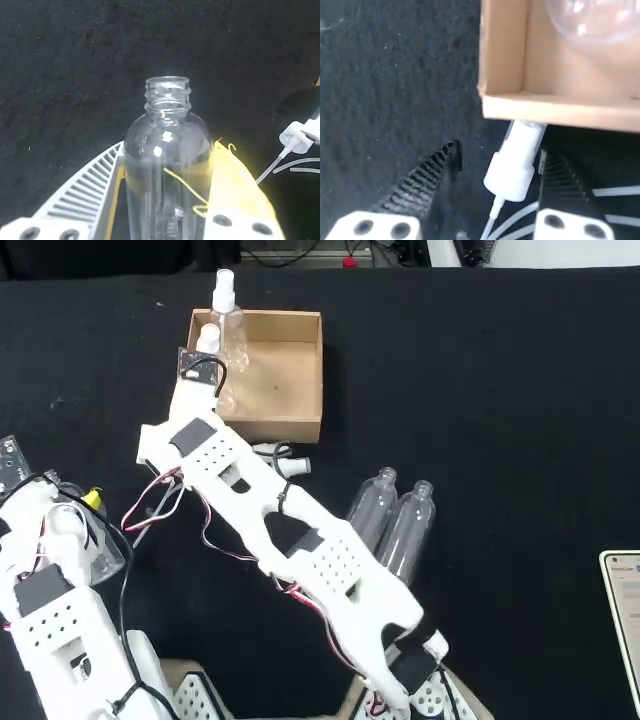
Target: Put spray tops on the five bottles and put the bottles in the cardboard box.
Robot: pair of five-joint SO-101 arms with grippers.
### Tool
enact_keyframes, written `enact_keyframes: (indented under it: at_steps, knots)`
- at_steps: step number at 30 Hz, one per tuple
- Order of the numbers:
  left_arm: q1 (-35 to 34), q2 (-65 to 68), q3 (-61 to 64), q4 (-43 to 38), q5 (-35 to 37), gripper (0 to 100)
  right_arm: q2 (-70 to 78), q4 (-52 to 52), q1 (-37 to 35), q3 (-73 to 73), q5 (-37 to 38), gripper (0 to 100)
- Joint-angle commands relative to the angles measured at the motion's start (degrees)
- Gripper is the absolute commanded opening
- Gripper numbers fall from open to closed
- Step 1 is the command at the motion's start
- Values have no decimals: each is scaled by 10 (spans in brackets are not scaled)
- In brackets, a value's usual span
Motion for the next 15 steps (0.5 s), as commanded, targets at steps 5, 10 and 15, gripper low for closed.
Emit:
enact_keyframes:
  at_steps: [5,10,15]
  knots:
    - [0,-9,-22,-8,4,220,84,118,14,-177,-3,146]
    - [0,-10,-22,-8,4,220,135,187,14,-258,5,10]
    - [0,-10,-22,-8,4,220,150,286,-4,-389,84,11]
